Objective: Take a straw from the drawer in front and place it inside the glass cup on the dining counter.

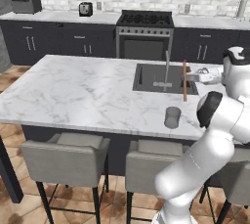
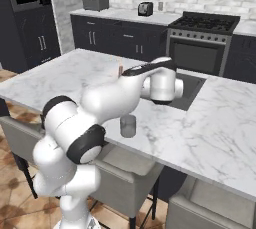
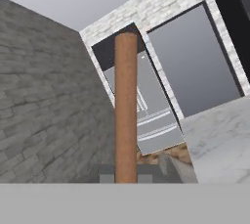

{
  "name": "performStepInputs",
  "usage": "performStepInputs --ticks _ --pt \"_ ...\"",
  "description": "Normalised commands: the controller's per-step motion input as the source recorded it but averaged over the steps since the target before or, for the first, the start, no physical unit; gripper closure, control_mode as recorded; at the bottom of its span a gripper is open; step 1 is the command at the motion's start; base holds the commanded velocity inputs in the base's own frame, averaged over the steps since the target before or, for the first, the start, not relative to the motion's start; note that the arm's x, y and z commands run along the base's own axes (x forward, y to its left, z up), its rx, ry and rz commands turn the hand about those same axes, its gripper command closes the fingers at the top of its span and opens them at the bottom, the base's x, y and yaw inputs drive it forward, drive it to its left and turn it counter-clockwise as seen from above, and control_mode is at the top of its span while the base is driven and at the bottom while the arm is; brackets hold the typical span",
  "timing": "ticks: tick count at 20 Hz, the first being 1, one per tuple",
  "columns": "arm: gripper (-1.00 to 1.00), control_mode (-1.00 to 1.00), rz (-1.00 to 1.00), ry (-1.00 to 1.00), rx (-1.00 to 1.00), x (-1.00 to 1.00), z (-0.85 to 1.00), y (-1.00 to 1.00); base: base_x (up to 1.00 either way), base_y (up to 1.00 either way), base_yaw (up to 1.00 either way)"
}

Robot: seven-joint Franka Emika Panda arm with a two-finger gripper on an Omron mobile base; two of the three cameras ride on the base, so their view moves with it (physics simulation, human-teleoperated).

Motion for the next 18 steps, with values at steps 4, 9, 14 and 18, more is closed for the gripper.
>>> performStepInputs --ticks 4,9,14,18 --pt "1.0 -1.0 0.1 -0.01 0.0 0.02 -0.38 0.0 0.0 0.0 0.0" --pt "1.0 -1.0 0.1 -0.05 0.0 0.0 -0.29 0.0 0.0 0.0 0.0" --pt "1.0 -1.0 0.1 -0.08 0.0 0.0 -0.25 0.0 0.0 0.0 0.0" --pt "1.0 -1.0 0.12 -0.11 0.02 0.0 -0.15 0.0 0.0 0.0 0.0"
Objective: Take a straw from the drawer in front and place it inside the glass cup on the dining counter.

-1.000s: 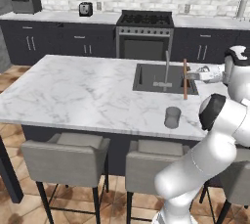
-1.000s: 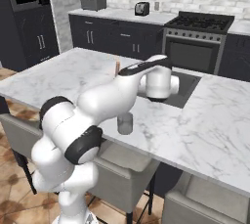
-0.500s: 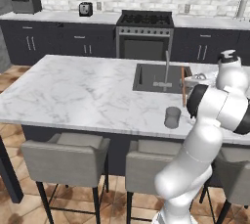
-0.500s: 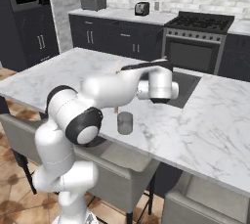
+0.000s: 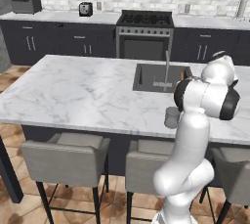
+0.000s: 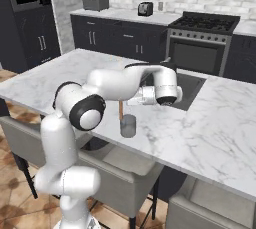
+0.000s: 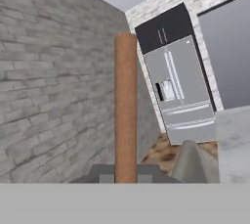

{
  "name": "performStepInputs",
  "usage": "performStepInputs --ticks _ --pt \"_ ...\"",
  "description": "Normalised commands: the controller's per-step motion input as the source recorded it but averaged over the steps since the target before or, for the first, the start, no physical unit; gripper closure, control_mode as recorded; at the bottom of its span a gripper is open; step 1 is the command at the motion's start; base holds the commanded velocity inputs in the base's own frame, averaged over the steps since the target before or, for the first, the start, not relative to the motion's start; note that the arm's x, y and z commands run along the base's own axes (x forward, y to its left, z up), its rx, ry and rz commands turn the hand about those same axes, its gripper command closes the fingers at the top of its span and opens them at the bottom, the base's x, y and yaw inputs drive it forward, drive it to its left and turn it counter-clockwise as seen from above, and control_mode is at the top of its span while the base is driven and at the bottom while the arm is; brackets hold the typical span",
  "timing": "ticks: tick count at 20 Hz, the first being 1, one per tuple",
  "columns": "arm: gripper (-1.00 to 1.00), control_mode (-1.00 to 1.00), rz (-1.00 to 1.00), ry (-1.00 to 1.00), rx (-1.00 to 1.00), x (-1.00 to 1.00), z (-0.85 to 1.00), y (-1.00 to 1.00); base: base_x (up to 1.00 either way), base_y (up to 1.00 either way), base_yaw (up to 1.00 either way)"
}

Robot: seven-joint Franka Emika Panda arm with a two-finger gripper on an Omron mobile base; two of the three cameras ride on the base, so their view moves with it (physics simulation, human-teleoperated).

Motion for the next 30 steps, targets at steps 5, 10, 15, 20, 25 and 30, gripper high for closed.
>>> performStepInputs --ticks 5,10,15,20,25,30 --pt "1.0 -1.0 0.13 -0.14 0.04 0.0 -0.06 0.0 0.0 0.0 0.0" --pt "1.0 -1.0 0.12 -0.11 0.04 0.0 -0.13 0.0 0.0 0.0 0.0" --pt "1.0 -1.0 0.1 -0.07 0.04 0.11 -0.18 0.0 0.0 0.0 0.0" --pt "1.0 -1.0 0.08 -0.06 0.04 0.2 -0.18 0.0 0.0 0.0 0.0" --pt "1.0 -1.0 0.06 -0.05 0.02 0.17 -0.15 0.0 0.0 0.0 0.0" --pt "1.0 -1.0 0.02 -0.06 0.0 0.03 -0.18 0.0 0.0 0.0 0.0"
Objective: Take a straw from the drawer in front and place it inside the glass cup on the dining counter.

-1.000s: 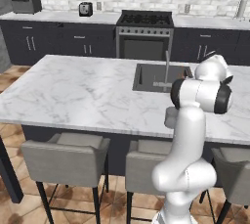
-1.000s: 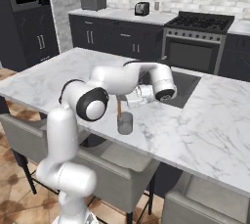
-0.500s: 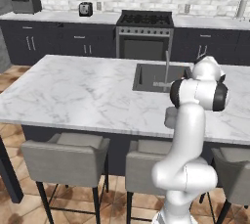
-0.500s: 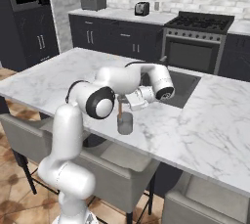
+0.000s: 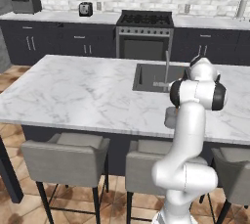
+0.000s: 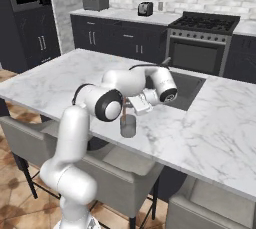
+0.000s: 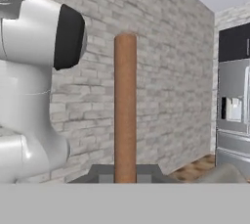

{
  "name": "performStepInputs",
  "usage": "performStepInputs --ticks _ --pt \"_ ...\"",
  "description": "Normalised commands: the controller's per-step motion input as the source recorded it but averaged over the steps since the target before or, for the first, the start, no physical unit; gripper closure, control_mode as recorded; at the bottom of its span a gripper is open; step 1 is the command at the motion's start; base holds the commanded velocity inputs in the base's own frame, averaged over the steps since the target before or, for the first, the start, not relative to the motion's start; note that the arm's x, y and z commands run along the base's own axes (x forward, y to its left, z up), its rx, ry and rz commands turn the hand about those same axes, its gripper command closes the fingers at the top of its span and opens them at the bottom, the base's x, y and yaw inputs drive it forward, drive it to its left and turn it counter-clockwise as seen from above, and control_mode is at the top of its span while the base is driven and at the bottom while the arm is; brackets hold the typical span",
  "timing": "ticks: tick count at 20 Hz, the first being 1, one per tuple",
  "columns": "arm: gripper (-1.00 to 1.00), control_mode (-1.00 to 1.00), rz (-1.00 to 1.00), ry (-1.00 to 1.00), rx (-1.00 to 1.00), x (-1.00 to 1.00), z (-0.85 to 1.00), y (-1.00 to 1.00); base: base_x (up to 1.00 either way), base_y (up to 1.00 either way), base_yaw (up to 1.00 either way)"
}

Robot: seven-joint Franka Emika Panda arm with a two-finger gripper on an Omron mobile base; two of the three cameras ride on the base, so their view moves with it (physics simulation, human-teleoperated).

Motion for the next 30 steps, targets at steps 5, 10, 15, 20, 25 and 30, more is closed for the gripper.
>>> performStepInputs --ticks 5,10,15,20,25,30 --pt "1.0 -1.0 -0.01 -0.1 0.0 0.01 -0.1 0.0 0.0 0.0 0.0" --pt "1.0 -1.0 -0.11 -0.11 0.0 0.0 0.0 0.0 0.0 0.0 0.0" --pt "1.0 -1.0 -0.1 -0.1 0.0 0.04 -0.01 0.0 0.0 0.0 0.0" --pt "1.0 -1.0 -0.1 -0.04 0.0 0.09 -0.05 0.0 0.0 0.0 0.0" --pt "1.0 -1.0 -0.08 0.0 0.0 0.21 -0.07 0.0 0.0 0.0 0.0" --pt "1.0 -1.0 -0.06 0.0 0.0 0.26 -0.1 0.0 0.0 0.0 0.0"
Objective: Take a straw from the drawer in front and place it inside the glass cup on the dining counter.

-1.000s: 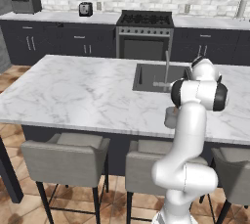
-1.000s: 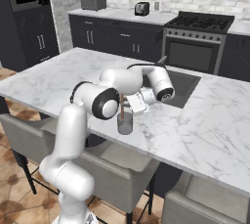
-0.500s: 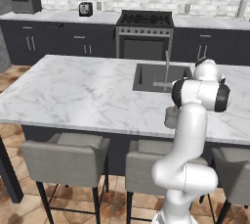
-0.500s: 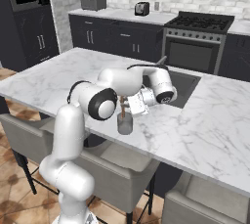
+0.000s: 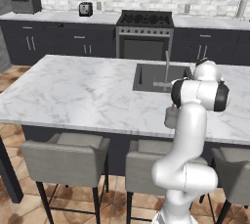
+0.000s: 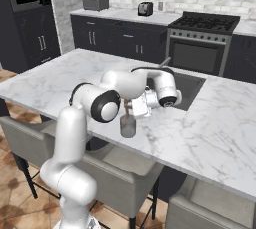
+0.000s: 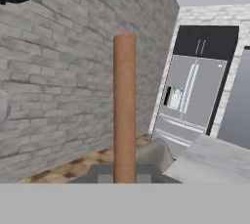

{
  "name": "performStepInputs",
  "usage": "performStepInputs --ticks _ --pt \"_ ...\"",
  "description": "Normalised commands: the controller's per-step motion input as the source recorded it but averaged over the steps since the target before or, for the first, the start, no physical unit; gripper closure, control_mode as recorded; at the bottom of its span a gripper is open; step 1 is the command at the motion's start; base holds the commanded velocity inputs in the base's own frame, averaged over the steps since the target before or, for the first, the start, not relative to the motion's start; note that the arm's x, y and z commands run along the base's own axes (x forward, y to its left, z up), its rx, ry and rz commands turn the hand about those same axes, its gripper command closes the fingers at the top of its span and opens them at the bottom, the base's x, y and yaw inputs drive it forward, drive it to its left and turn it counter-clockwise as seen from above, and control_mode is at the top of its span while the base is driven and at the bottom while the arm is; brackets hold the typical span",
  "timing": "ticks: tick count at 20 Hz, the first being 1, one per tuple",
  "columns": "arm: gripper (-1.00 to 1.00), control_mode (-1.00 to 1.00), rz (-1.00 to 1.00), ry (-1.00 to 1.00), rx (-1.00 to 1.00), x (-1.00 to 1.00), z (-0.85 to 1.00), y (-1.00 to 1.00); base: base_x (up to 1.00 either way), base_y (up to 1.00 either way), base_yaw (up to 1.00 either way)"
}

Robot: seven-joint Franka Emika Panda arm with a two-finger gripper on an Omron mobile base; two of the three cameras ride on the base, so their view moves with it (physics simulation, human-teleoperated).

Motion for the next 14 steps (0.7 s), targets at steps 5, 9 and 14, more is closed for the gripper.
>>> performStepInputs --ticks 5,9,14 --pt "1.0 -1.0 -0.06 0.0 0.0 0.15 -0.15 0.0 0.0 0.0 0.0" --pt "1.0 -1.0 -0.06 0.0 0.0 0.11 -0.24 0.0 0.0 0.0 0.0" --pt "1.0 -1.0 -0.05 0.0 0.0 0.16 -0.2 0.0 0.0 0.0 0.0"
